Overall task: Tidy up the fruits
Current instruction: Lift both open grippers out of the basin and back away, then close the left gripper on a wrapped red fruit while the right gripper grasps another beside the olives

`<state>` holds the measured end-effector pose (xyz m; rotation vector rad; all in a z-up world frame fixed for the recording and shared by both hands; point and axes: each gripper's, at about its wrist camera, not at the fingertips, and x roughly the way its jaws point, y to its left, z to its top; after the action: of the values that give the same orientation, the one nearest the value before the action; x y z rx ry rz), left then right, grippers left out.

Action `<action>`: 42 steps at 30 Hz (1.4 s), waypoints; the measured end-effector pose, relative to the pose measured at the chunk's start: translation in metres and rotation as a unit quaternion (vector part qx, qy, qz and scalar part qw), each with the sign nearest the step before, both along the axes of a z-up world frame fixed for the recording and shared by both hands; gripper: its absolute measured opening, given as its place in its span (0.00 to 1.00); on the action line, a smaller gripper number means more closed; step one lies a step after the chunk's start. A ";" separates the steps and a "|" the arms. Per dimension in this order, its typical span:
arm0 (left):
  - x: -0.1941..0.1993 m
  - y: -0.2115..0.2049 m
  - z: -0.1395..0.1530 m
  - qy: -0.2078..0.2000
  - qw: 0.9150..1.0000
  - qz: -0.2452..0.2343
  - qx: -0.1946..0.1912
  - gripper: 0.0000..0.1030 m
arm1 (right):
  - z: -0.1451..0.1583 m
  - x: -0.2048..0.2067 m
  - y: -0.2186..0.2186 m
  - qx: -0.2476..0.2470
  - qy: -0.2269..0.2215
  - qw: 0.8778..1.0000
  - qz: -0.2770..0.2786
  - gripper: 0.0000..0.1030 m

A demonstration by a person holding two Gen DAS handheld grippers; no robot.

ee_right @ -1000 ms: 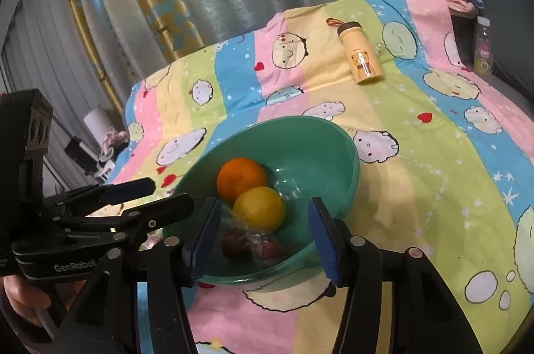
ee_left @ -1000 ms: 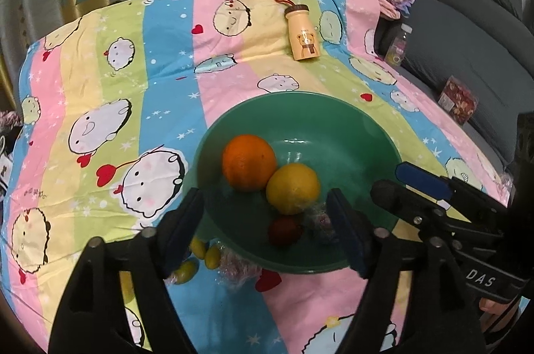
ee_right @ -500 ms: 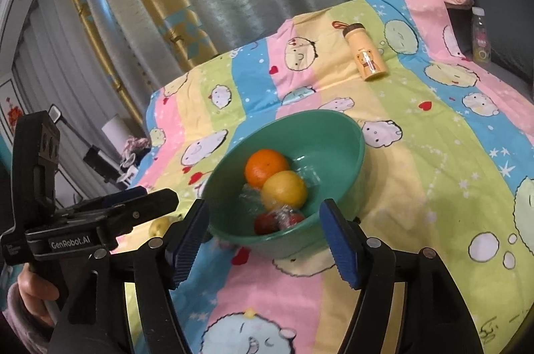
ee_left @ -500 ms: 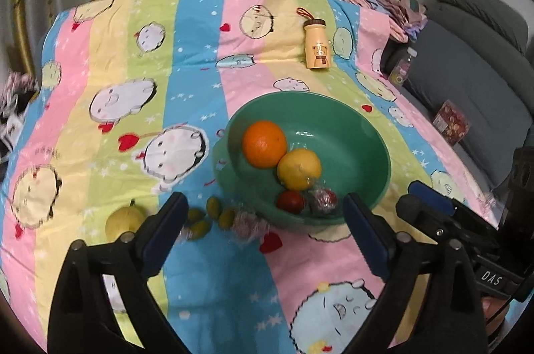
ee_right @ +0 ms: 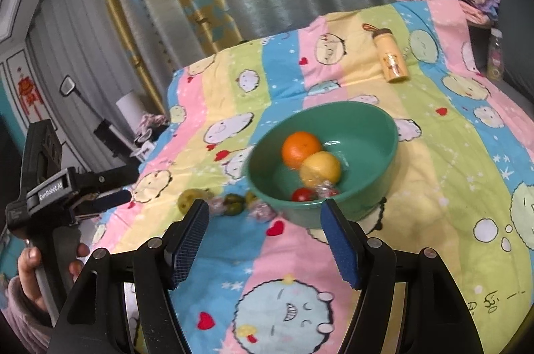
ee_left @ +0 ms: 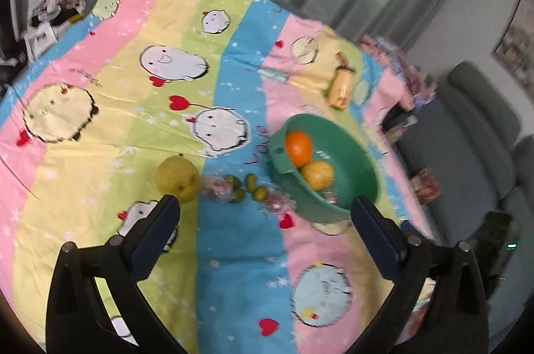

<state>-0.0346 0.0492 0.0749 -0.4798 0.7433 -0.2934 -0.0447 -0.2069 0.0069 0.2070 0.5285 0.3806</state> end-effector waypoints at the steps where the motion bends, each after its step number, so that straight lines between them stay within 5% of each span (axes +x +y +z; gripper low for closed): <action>1: -0.004 0.005 0.001 -0.006 1.000 0.001 -0.013 1.00 | 0.001 -0.002 0.003 -0.002 -0.001 1.000 0.004 0.68; 8: -0.036 0.015 0.001 -0.095 0.995 -0.021 -0.013 1.00 | 0.001 -0.011 0.018 -0.019 -0.001 1.000 0.024 0.68; 11: -0.035 0.011 -0.015 -0.042 0.998 -0.032 0.017 1.00 | -0.003 -0.012 0.024 -0.028 0.005 0.999 0.034 0.69; 16: -0.025 0.020 -0.049 0.026 0.996 -0.051 -0.068 1.00 | -0.015 -0.009 0.037 -0.045 0.025 0.997 0.052 0.69; 28: -0.018 0.020 -0.072 0.045 0.993 -0.073 -0.081 0.99 | -0.045 0.016 0.055 -0.066 0.074 0.993 0.061 0.69; 42: 0.023 -0.005 -0.090 0.047 0.994 -0.098 -0.003 0.80 | -0.067 0.055 0.069 -0.065 0.099 0.992 0.036 0.66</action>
<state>-0.0120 0.0442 -0.0151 -0.4293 0.8839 -0.4583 0.0104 -0.1379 -0.0601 0.1001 0.7549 0.3955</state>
